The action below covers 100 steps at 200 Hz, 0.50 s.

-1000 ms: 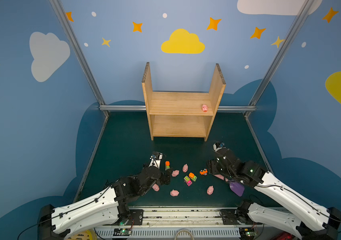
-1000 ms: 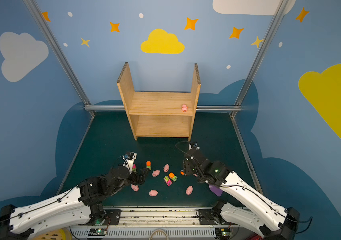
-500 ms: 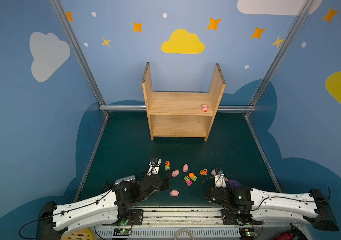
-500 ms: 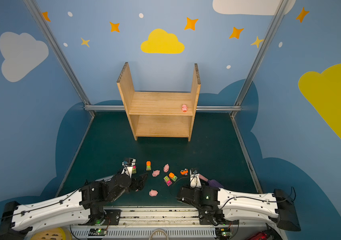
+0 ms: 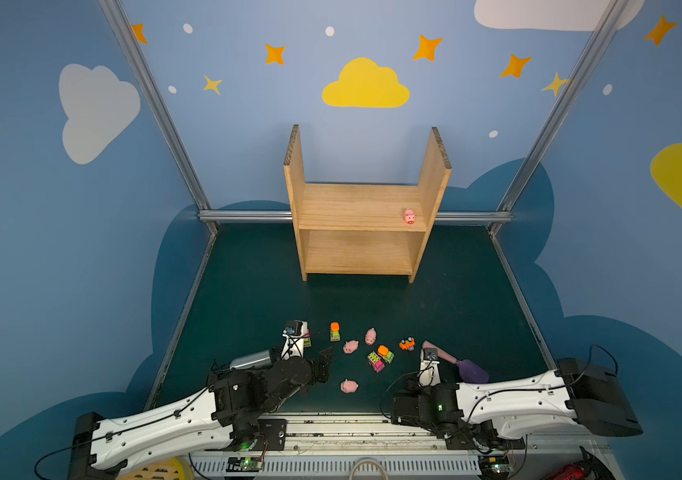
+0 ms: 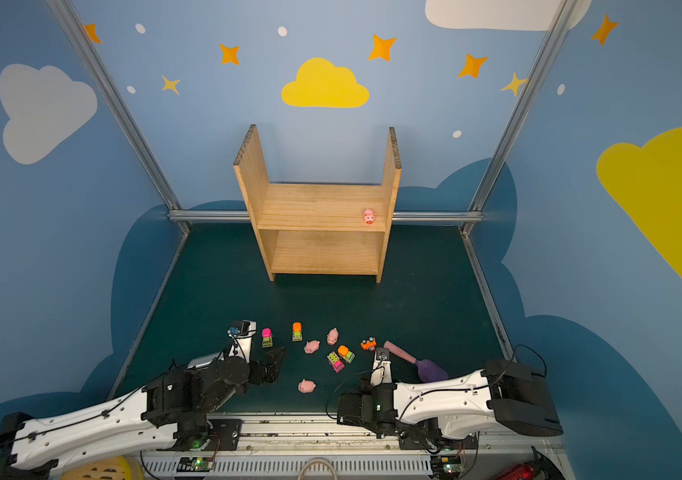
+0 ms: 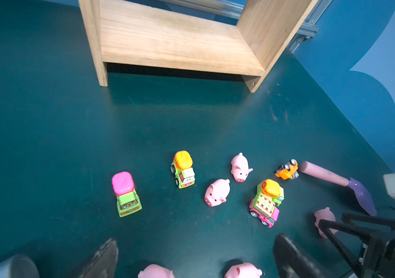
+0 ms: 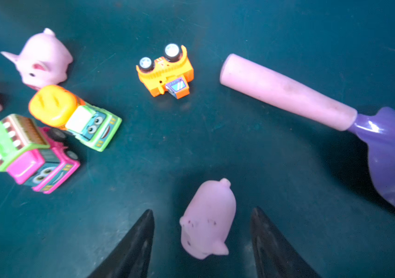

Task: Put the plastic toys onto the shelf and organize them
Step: 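Draw the right arm back toward the toys near the robot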

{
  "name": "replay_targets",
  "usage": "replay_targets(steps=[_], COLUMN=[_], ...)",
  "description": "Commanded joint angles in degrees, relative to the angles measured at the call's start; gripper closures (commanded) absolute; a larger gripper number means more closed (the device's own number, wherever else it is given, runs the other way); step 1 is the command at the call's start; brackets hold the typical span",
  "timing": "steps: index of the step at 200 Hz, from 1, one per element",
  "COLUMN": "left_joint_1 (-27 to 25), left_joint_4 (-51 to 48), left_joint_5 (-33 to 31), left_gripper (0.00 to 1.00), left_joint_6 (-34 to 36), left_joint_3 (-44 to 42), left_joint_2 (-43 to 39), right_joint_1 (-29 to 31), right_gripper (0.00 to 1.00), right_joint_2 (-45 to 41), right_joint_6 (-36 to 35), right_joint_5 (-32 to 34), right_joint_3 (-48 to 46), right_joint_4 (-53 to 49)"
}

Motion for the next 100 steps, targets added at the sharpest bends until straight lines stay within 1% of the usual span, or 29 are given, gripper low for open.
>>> replay_targets(steps=[1,18,55,72,100], left_joint_1=[-0.2,-0.2,-0.2,-0.2,-0.2], left_joint_4=[-2.0,-2.0,-0.7,-0.3,0.1], left_joint_5=[-1.8,-2.0,-2.0,-2.1,-2.3], left_gripper=[0.00,0.00,0.00,0.00,0.00], left_joint_6=[0.2,0.3,0.4,0.6,1.1], left_joint_3=[-0.4,-0.3,-0.7,-0.6,-0.6], left_joint_2=[-0.5,-0.2,0.9,1.6,2.5], right_joint_1=[0.1,-0.4,-2.7,-3.5,-4.2], right_gripper=[0.39,0.43,0.51,0.53,0.52], right_joint_2=[0.8,0.1,-1.6,-1.4,0.3], right_joint_6=[3.6,3.1,-0.2,-0.9,-1.0], right_joint_5=[1.8,1.5,-0.5,-1.3,-2.1], right_joint_3=[1.0,-0.1,-2.2,-2.9,-2.4], right_joint_4=[-0.2,1.2,5.2,6.7,6.9])
